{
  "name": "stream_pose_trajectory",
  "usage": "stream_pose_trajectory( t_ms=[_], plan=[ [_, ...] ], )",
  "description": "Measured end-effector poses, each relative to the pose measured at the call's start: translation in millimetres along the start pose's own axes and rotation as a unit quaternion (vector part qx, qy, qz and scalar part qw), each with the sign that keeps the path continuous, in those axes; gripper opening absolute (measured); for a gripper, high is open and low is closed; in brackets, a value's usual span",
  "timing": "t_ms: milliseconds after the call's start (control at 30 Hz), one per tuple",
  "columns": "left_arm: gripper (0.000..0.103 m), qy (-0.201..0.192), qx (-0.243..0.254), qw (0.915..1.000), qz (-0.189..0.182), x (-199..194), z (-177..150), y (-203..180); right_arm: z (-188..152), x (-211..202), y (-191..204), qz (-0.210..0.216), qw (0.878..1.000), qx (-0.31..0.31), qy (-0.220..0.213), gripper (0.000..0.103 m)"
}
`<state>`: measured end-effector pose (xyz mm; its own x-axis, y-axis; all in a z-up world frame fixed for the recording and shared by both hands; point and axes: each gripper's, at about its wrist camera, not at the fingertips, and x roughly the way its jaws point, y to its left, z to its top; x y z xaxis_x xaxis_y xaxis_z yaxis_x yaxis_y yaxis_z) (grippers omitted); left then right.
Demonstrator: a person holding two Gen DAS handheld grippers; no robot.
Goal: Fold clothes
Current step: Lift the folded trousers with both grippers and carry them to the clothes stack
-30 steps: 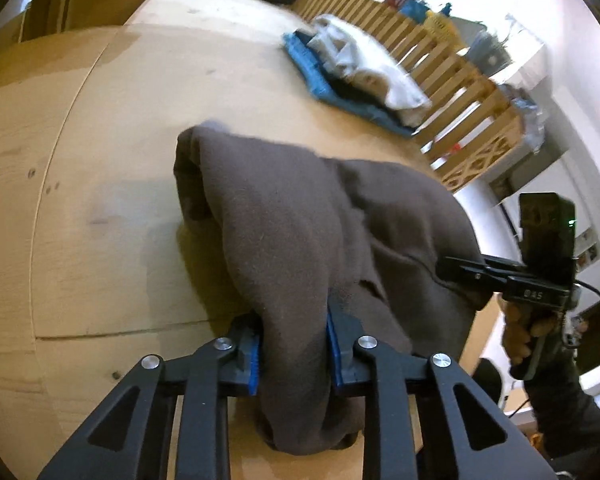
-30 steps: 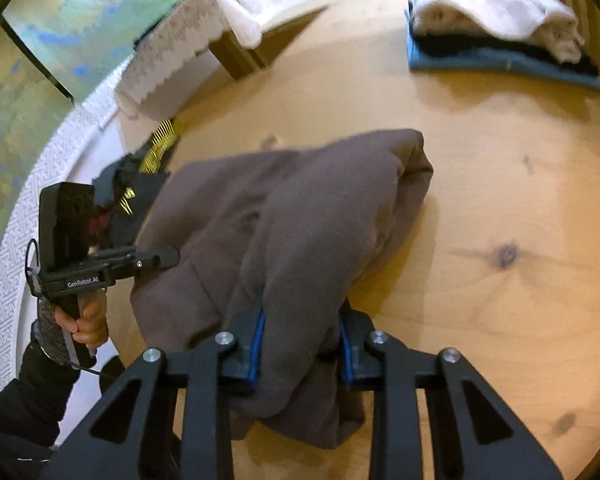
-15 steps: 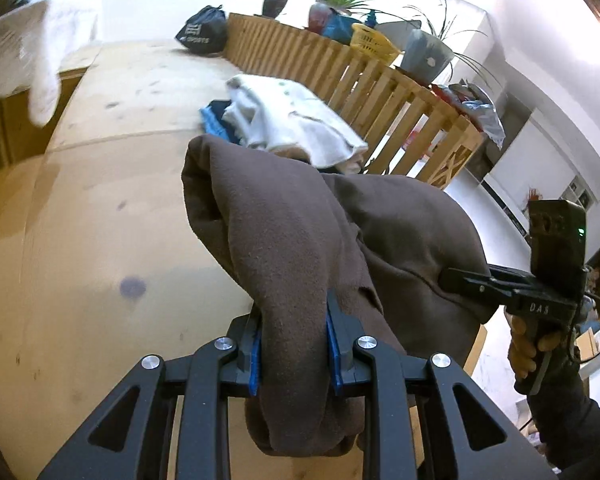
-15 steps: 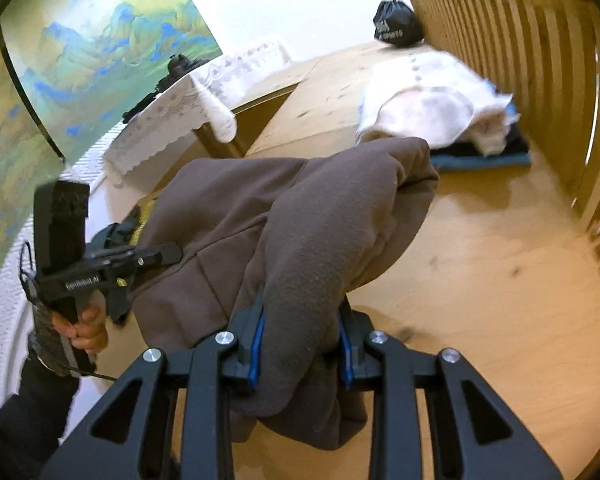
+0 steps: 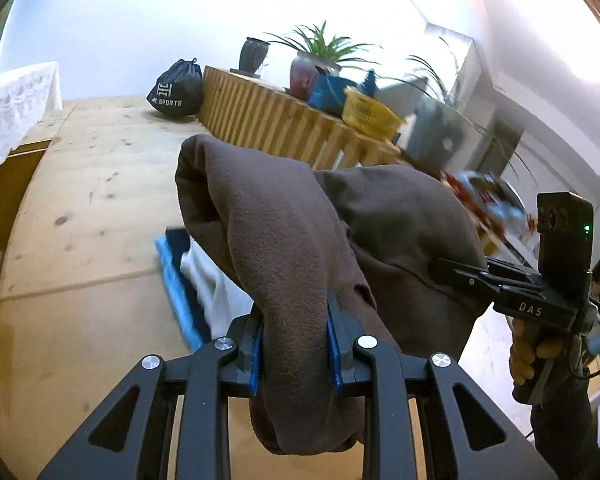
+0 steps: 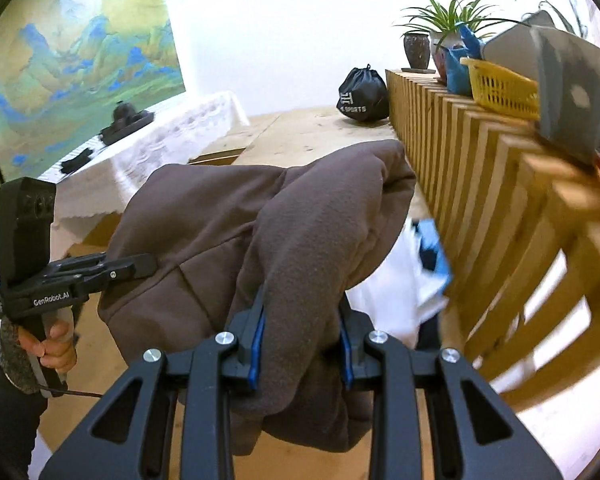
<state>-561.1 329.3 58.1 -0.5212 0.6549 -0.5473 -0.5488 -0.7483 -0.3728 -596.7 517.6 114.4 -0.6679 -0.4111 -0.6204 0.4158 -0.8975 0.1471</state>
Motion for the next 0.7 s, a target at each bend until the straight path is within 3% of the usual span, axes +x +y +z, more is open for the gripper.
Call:
stream_pose_trajectory(
  t_ms=[200,333,400,500,567,633,700],
  plan=[
    [0.023,-0.006,-0.018,0.9998,-0.004,62,26,29,43,63,-34,-0.043,0.998,-0.035,0.013,0.028],
    [0.023,0.017,-0.025,0.9995,-0.007,104,20,52,33,115,-61,-0.083,0.995,-0.034,0.054,0.028],
    [0.024,0.036,-0.032,0.9988,-0.008,126,10,66,20,145,-69,-0.125,0.987,-0.049,0.089,0.028],
    [0.027,0.052,-0.055,0.9966,-0.033,148,-7,91,5,177,-80,-0.180,0.975,-0.052,0.121,0.038],
    [0.037,0.058,-0.067,0.9947,-0.052,155,-15,105,5,180,-84,-0.198,0.971,-0.047,0.124,0.060],
    [0.045,0.066,-0.078,0.9934,-0.051,153,-15,110,7,179,-87,-0.210,0.969,-0.044,0.124,0.064],
    [0.044,0.054,-0.076,0.9950,-0.036,136,-10,109,12,167,-85,-0.218,0.968,-0.040,0.120,0.064]
  ],
)
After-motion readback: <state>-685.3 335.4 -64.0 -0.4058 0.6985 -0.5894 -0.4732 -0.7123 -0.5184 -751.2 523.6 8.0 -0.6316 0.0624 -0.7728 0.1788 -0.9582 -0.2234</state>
